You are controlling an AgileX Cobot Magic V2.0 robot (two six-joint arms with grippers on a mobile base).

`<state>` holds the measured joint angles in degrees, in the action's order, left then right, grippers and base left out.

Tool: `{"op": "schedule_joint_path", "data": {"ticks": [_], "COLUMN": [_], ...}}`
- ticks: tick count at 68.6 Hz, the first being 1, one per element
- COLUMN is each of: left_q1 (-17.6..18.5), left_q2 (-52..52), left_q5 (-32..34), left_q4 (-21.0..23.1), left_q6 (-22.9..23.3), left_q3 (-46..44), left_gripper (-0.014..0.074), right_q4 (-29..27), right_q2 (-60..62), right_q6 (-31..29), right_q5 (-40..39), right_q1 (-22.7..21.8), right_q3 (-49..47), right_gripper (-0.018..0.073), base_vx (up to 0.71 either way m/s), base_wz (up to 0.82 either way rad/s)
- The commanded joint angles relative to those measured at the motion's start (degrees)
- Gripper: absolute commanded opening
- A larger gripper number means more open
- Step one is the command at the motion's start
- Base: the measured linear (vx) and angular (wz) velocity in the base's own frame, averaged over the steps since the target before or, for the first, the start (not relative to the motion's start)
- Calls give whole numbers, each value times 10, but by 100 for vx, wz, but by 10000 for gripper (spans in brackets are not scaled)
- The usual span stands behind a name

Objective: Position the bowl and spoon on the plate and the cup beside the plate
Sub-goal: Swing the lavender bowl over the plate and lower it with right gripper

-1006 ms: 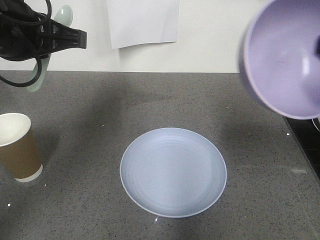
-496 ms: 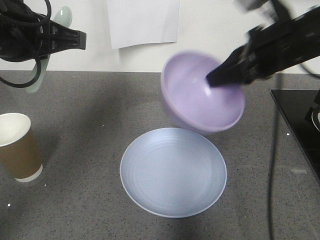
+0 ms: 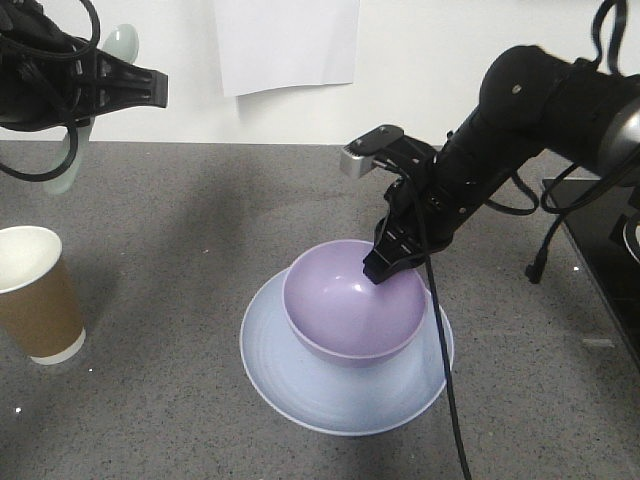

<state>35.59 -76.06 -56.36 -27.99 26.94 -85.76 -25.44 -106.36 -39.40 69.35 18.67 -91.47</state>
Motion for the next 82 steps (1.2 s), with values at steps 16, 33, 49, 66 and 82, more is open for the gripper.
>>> {"op": "schedule_joint_path", "data": {"ticks": [16,33,49,66,82], "left_q1": [-1,-1,-1,-1,-1], "left_q2": [16,16,16,16,16], "left_q5": [26,26,26,26,25], "left_q4": [-17,-17,-17,-17,-17], "left_q6": [1,1,1,1,1], "left_q3": [-11,-11,-11,-11,-11], "left_gripper": [-6,-6,-6,-6,-6], "right_q4": [-16,-16,-10,4,32], "right_q2": [-8,-10,-15,-13,2], "right_q6": [1,-5,1,1,36], "right_q5": [-21,-19,-32,-59,-69], "right_q1": [1,1,1,1,-3], "right_q3": [-19,-19,-19,-19,-83], "right_gripper": [19,93,218,325,336], "base_vx": [0,0,0,0,0], "base_wz": [0,0,0,0,0]}}
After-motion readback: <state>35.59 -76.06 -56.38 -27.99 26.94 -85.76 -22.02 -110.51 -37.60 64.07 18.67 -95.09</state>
